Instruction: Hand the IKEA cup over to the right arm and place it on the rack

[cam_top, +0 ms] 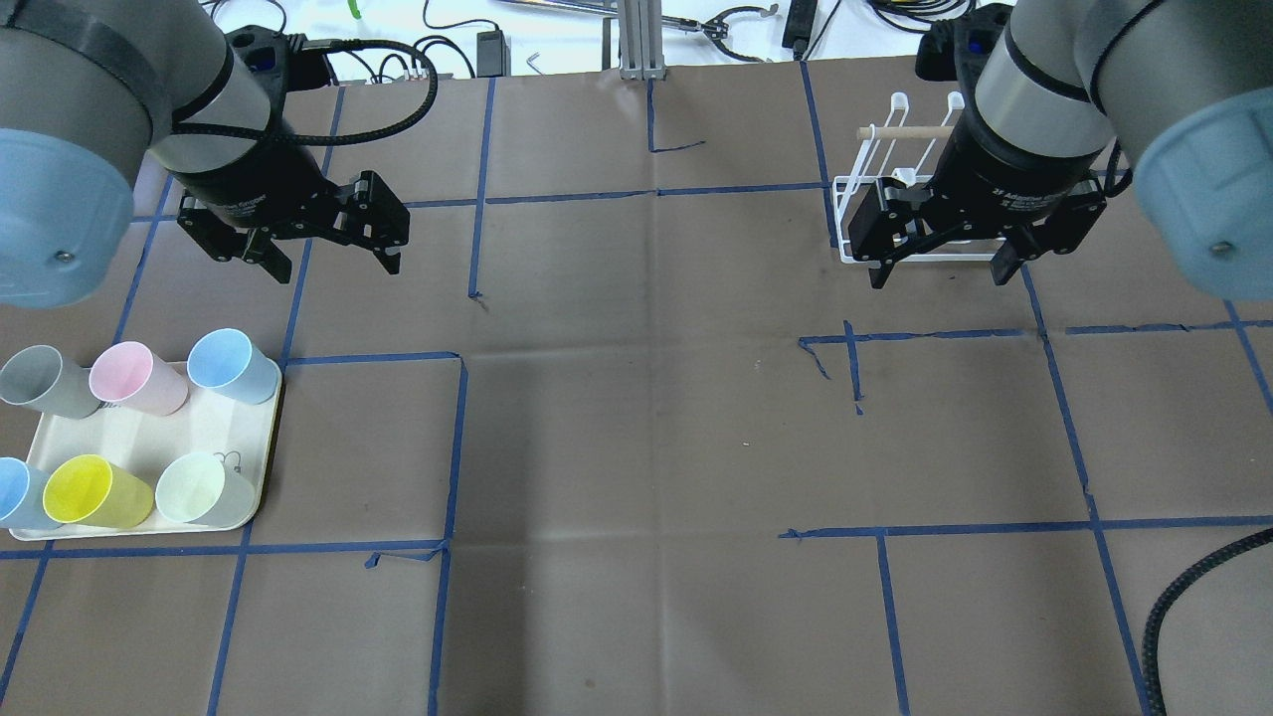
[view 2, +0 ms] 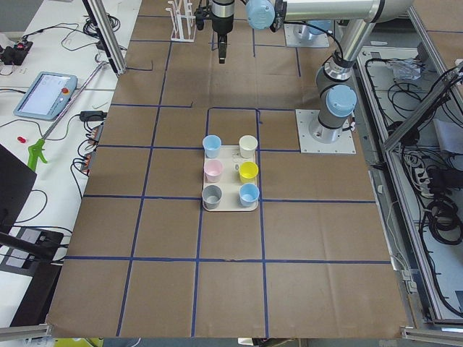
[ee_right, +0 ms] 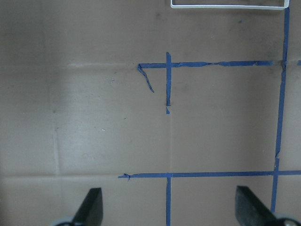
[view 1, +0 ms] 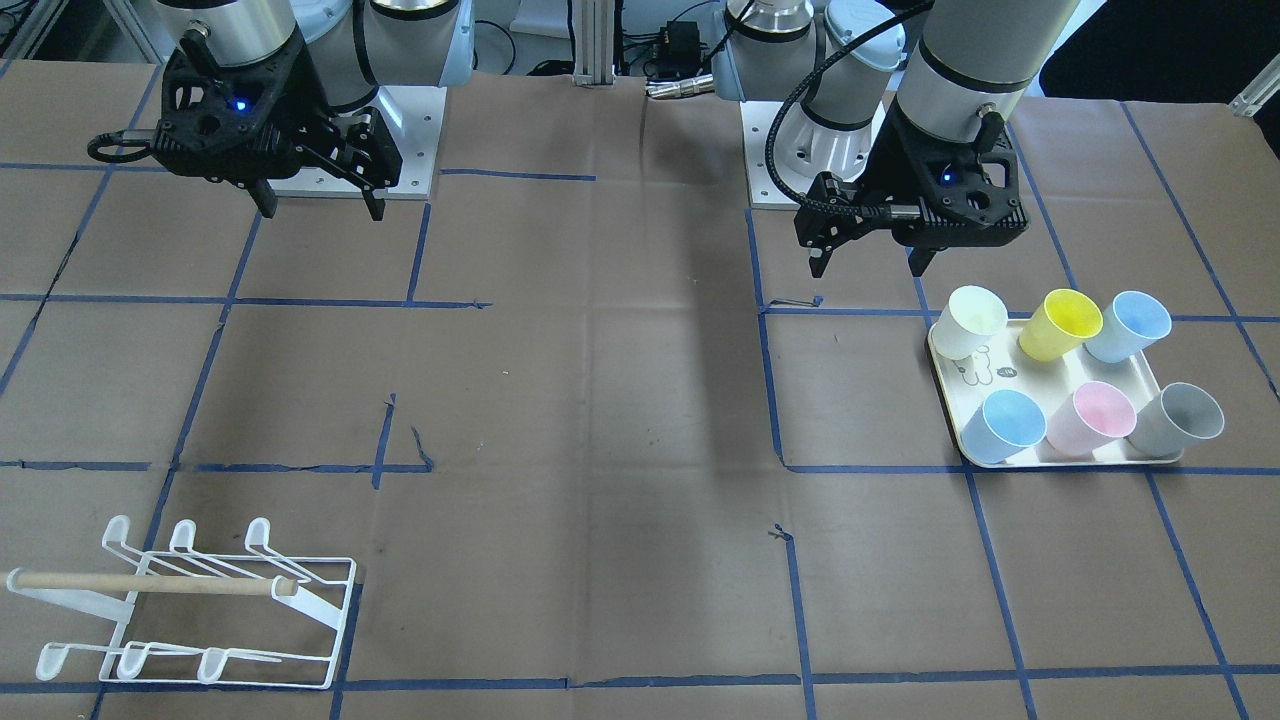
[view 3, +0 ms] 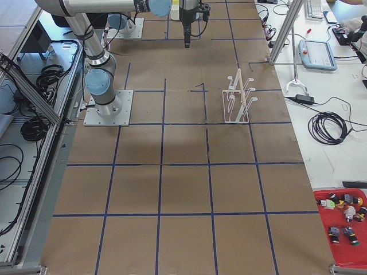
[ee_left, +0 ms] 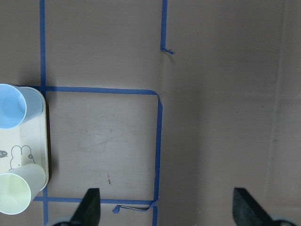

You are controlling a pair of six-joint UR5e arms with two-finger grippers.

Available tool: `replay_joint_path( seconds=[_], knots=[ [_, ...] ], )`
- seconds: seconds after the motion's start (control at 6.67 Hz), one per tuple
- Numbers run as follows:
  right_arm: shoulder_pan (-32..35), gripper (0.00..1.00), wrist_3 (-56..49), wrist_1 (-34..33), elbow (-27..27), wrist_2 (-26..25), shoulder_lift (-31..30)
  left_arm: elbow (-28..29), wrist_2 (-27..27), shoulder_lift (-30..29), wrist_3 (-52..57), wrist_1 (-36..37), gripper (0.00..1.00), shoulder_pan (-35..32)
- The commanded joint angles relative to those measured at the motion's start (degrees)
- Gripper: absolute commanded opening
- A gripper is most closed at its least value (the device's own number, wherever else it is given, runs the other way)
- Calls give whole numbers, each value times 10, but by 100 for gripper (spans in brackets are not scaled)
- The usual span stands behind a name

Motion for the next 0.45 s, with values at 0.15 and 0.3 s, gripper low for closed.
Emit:
replay_joint_path(
  seconds=[0.15, 0.3],
  knots=[
    [-3, 100, -2, 4, 0, -2, 0, 1, 0, 0, 1, 0, 100, 0],
    [-3, 100, -2, -1, -1, 0, 0, -1, 1, 0, 1, 0, 100, 0]
  ],
)
